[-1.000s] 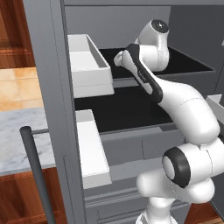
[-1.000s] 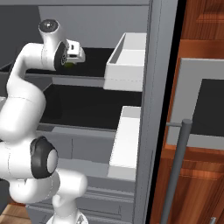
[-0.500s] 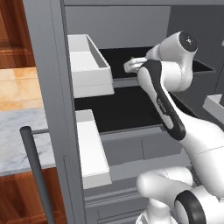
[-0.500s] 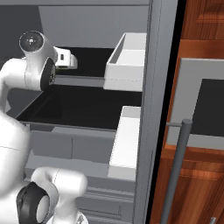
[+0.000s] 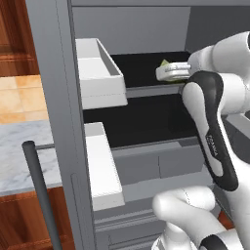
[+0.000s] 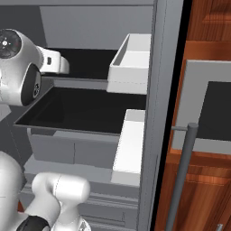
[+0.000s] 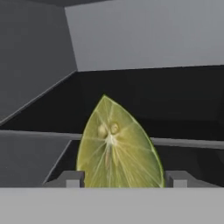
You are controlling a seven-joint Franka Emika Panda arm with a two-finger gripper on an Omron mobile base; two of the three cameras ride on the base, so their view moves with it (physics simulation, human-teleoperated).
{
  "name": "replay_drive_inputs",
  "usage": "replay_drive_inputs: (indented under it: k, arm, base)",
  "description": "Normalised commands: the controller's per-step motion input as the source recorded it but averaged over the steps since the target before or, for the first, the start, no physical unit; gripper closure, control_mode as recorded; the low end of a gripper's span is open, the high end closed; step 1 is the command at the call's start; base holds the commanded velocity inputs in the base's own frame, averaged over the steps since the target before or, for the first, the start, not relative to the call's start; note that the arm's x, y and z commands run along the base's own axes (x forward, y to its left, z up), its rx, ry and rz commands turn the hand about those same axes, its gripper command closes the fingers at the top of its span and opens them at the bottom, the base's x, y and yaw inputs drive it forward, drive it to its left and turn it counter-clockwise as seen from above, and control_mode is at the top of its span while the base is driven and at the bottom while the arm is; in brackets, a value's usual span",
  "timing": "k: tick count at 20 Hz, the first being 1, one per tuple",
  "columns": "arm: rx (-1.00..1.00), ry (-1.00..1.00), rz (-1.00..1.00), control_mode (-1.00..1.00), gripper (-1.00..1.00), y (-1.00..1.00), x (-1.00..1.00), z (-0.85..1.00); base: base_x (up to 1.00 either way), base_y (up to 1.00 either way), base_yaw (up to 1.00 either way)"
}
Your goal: There is a bowl on the dining counter. Grab a lemon wedge from the fridge and place it in the bowl. Then get the liquor bottle and glass cup from the cabinet and place them next to the bowl.
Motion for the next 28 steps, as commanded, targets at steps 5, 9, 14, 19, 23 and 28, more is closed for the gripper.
replay_drive_inputs:
  k: [5, 9, 14, 19, 23, 28]
  arm:
    - [0.05, 0.01, 0.0, -1.0, 1.0, -0.18, -1.0, 0.45]
    - [0.03, 0.02, 0.0, -1.0, 1.0, -0.1, -0.85, 0.29]
    - [0.0, 0.0, -0.01, -1.0, 1.0, 0.01, -0.25, 0.0]
    - [0.0, 0.0, 0.0, 1.0, 1.0, 0.0, -0.22, -0.05]
    - [0.0, 0.0, 0.0, 1.0, 1.0, 0.0, 0.0, 0.0]
    - [0.0, 0.0, 0.0, 1.0, 1.0, 0.0, 0.0, 0.0]
  base:
    - [0.0, 0.0, 0.0]
    - [0.0, 0.0, 0.0]
    - [0.0, 0.0, 0.0]
    - [-0.29, 0.0, 0.0]
    - [-0.87, -0.07, 0.0]
    - [-0.92, -0.27, 0.13]
